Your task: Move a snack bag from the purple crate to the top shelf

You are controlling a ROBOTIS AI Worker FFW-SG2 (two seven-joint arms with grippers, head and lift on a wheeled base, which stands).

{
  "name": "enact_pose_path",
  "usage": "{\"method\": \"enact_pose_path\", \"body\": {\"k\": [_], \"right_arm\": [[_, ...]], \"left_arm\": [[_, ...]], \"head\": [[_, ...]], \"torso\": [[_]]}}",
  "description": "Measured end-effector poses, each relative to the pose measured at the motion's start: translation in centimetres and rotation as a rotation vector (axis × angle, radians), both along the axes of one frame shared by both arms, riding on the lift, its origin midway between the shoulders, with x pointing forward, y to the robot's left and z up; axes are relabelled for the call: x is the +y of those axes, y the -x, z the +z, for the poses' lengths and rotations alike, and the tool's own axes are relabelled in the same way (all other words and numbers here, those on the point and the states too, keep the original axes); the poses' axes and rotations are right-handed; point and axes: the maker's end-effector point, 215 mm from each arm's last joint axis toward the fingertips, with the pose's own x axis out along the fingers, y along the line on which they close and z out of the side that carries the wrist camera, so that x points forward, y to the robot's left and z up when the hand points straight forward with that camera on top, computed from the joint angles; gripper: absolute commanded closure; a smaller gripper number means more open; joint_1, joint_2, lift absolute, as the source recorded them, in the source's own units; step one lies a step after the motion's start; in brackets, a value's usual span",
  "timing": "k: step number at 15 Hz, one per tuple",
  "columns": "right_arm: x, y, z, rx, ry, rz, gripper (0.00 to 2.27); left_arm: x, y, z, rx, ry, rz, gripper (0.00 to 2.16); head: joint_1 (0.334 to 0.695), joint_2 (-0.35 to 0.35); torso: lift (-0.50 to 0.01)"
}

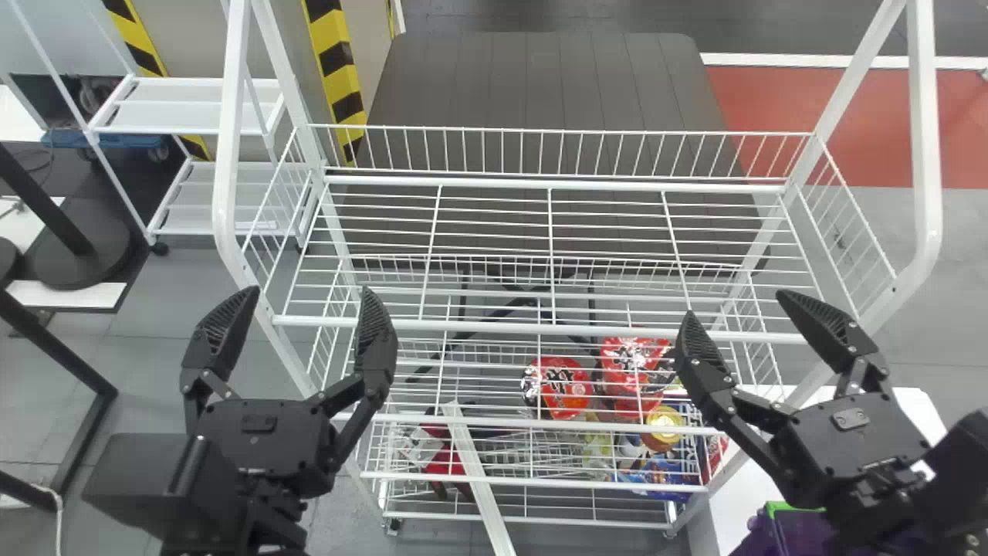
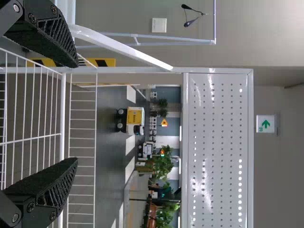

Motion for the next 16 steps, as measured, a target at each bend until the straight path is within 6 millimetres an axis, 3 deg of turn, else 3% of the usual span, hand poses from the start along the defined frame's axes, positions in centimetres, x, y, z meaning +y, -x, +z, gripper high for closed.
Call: {"method": "enact_pose_path", "body": {"k": [10, 16], "right_arm": [[0.0, -0.2, 1.5, -0.048, -0.009, -0.001, 0.18], [0.1, -0.2, 1.3, -0.048, -0.01, 0.007, 0.18]], "left_arm": [[-0.3, -0.2, -0.6, 0.01, 0.004, -0.011, 0.12], [-0.3, -0.3, -0.8, 0.016, 0.004, -0.013, 0.12]], "head": [[0.695, 0.008], [0.695, 0.01]], "torso": [[-0.066], [-0.089]]}}
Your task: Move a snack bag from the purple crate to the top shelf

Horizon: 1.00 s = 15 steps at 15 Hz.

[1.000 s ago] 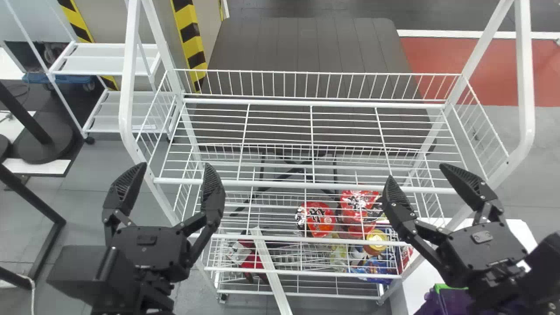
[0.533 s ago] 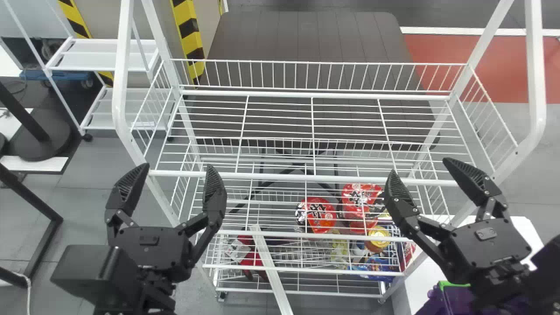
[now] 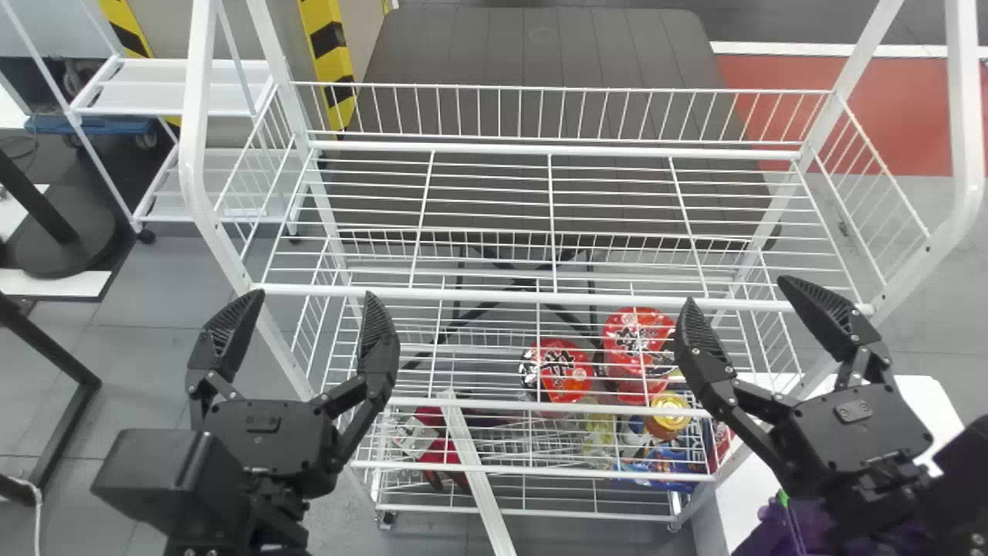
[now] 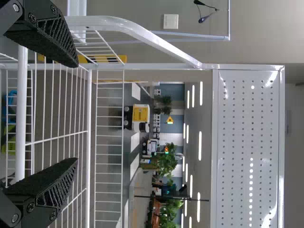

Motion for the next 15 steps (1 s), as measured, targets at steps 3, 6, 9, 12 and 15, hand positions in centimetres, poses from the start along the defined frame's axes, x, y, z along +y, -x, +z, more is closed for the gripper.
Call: {"method": "enact_pose_path", "body": {"k": [3, 6, 9, 12, 15], "right_arm": [[0.08, -0.01, -0.05, 0.0, -0.001, 0.002, 0.18], [0.01, -0.02, 0.08, -0.005, 0.0, 0.001, 0.18], [0.02, 0.09, 0.31, -0.013, -0.001, 0.003, 0.18], [0.07, 0.24, 0.25, -0.012, -0.001, 0.005, 0.18], [0.33, 0.48, -0.05, -0.005, -0.003, 0.011, 0.18]], "left_arm": [[-0.02, 0.02, -0.06, 0.001, 0.001, -0.001, 0.12], [-0.08, 0.04, -0.01, 0.001, 0.002, -0.003, 0.12], [-0.11, 0.11, -0.09, 0.003, 0.001, -0.004, 0.12], [-0.16, 0.27, -0.28, 0.008, 0.002, -0.006, 0.12], [-0.59, 0.45, -0.22, 0.009, 0.004, -0.014, 0.12]], "head": [[0.695, 0.011], [0.695, 0.009], [0.695, 0.009], [0.695, 0.009], [0.695, 0.007]], "torso": [[-0.101], [-0.113], [-0.125], [-0.137], [-0.149]]}}
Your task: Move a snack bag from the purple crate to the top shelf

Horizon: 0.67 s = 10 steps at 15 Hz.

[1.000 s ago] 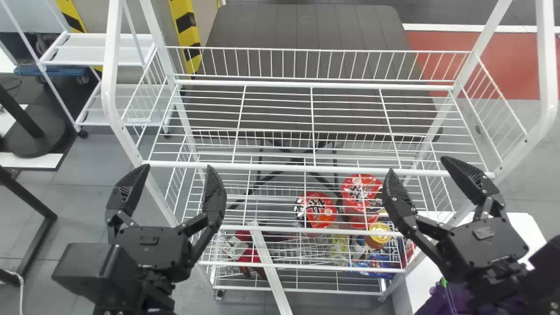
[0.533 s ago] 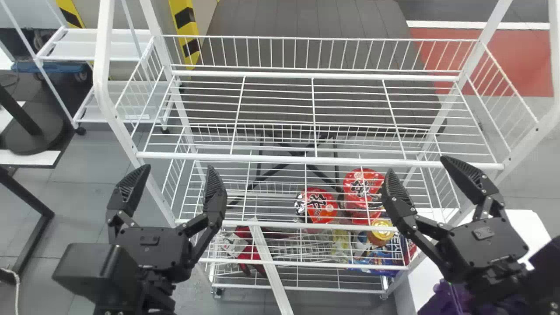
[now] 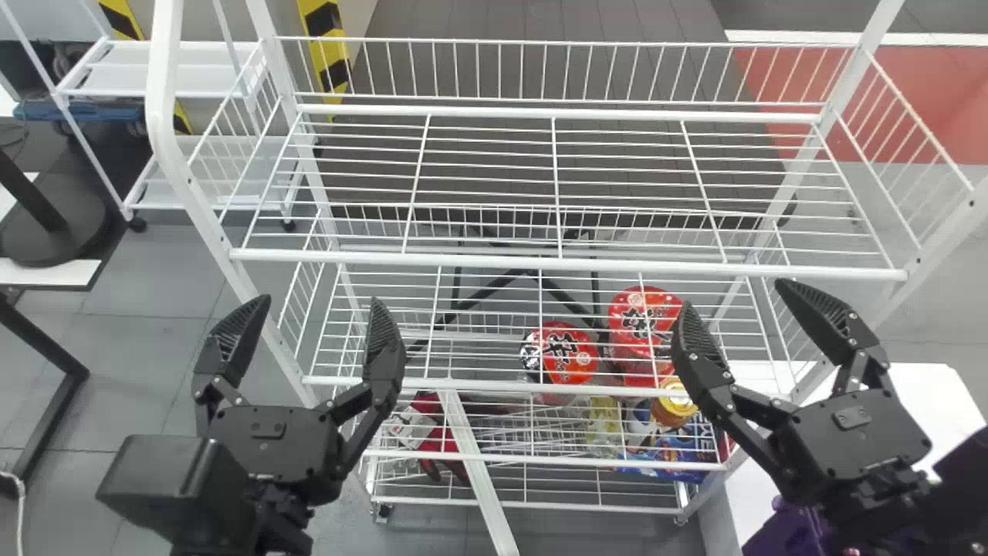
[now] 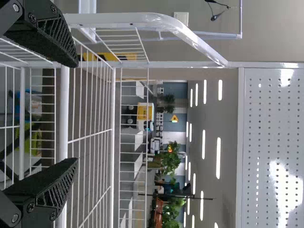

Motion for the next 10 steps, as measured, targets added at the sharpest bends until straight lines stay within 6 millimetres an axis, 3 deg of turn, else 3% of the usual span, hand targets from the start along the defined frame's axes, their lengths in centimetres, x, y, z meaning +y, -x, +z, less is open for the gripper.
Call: {"method": "enact_pose_path", "body": {"k": [10], "right_arm": [[0.02, 0.24, 0.54, -0.013, 0.0, 0.004, 0.18]], "left_arm": [[-0.03, 0.23, 0.18, -0.002, -0.01, 0.0, 0.12]], "head": [[0.695, 0.007]], "torso": [[-0.189]]}}
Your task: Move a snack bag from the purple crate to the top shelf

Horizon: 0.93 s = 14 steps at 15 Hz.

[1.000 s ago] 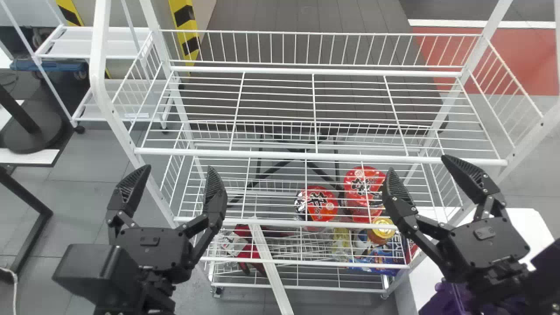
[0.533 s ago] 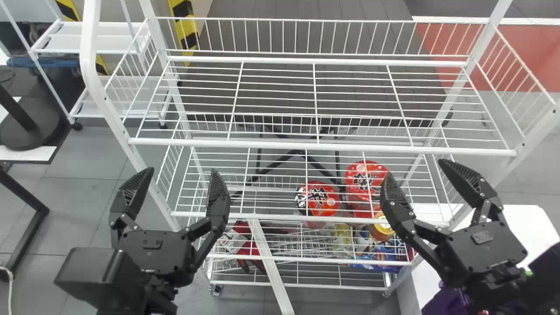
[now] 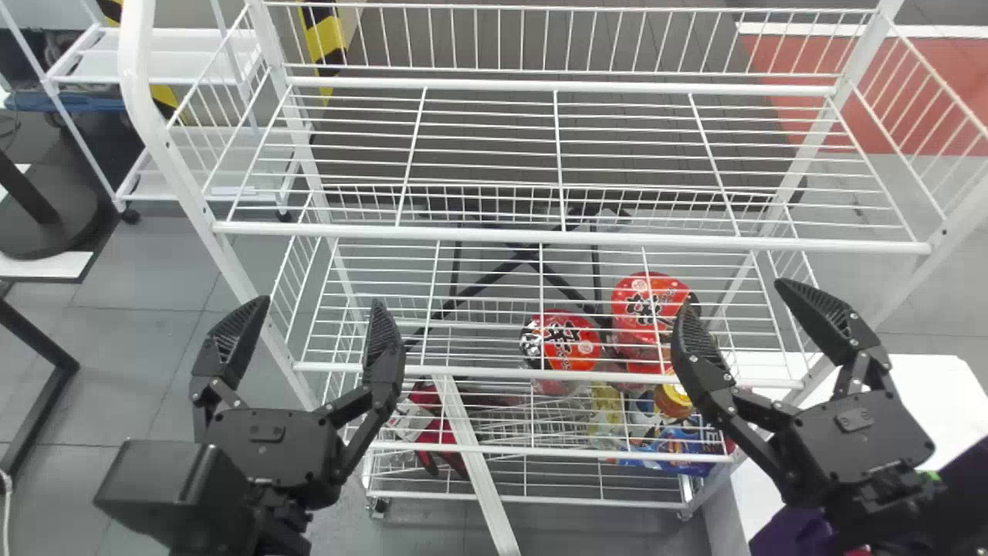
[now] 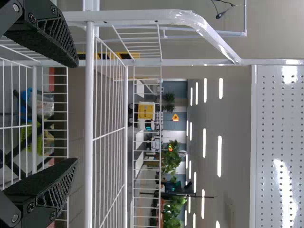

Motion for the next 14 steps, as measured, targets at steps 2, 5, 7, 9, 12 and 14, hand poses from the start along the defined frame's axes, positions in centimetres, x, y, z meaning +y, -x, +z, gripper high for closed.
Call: {"method": "enact_pose_path", "body": {"k": [2, 5, 7, 9, 12, 14], "right_arm": [[-0.2, 0.0, 0.1, -0.002, -0.001, -0.003, 0.18], [-0.6, -0.1, 0.2, -0.008, -0.001, -0.009, 0.18], [-0.9, -0.2, 0.4, -0.013, -0.001, -0.015, 0.18], [-1.1, -0.2, 0.4, -0.012, -0.003, -0.018, 0.18], [-1.5, -0.3, 0.3, -0.01, -0.001, -0.023, 0.18], [-1.7, -0.3, 0.4, -0.011, -0.004, -0.026, 0.18]], "left_arm": [[0.1, -0.1, -0.1, 0.0, -0.001, 0.003, 0.12], [0.2, -0.2, -0.1, -0.001, -0.002, 0.005, 0.12], [0.2, -0.2, -0.2, -0.001, -0.003, 0.005, 0.12], [0.2, -0.3, -0.2, -0.001, -0.003, 0.005, 0.12], [0.2, -0.2, -0.2, -0.003, -0.001, 0.005, 0.12], [0.2, -0.3, -0.1, -0.005, 0.002, 0.007, 0.12]], "head": [[0.695, 0.006], [0.695, 0.001], [0.695, -0.003], [0.695, -0.007], [0.695, -0.013], [0.695, -0.016]], "torso": [[-0.197], [-0.209], [-0.217], [-0.225], [-0.236], [-0.244]]}}
